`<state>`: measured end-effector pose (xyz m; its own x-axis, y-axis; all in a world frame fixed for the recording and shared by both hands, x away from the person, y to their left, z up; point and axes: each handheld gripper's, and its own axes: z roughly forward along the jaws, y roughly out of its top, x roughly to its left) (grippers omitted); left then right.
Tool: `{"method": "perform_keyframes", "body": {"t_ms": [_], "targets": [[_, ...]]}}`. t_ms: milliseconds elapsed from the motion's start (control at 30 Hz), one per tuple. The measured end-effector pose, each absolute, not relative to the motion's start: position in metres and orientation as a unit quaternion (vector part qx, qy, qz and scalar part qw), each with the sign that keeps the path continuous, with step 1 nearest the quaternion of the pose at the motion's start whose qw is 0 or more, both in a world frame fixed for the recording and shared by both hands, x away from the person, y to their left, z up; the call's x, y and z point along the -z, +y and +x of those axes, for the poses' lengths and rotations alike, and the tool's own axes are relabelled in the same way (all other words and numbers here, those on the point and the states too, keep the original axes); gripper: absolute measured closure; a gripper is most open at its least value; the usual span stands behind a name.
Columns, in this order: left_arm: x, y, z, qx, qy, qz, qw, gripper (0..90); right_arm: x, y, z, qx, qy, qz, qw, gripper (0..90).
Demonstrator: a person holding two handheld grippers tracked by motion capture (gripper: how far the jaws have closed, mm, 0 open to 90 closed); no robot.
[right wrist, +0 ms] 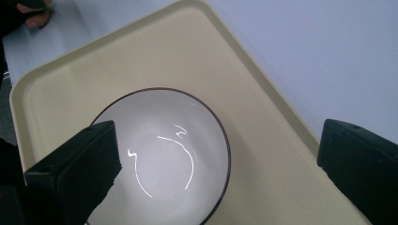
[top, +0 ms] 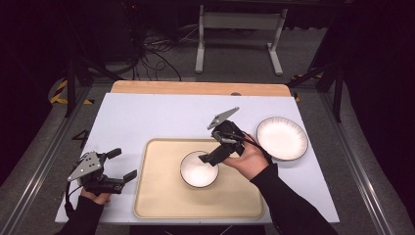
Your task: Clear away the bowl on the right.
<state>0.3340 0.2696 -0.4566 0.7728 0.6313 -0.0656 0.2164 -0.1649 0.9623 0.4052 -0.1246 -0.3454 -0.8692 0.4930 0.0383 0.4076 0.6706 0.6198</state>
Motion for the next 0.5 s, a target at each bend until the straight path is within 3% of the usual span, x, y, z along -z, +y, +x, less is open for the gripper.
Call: {"method": "perform_keyframes", "body": {"t_ms": [500], "targets": [[0.457, 0.270, 0.334, -0.180, 0.284, 0.743, 0.579, 1.6, 0.343, -0.154, 0.394, -0.367, 0.897, 0.225, 0.099, 0.0]]}}
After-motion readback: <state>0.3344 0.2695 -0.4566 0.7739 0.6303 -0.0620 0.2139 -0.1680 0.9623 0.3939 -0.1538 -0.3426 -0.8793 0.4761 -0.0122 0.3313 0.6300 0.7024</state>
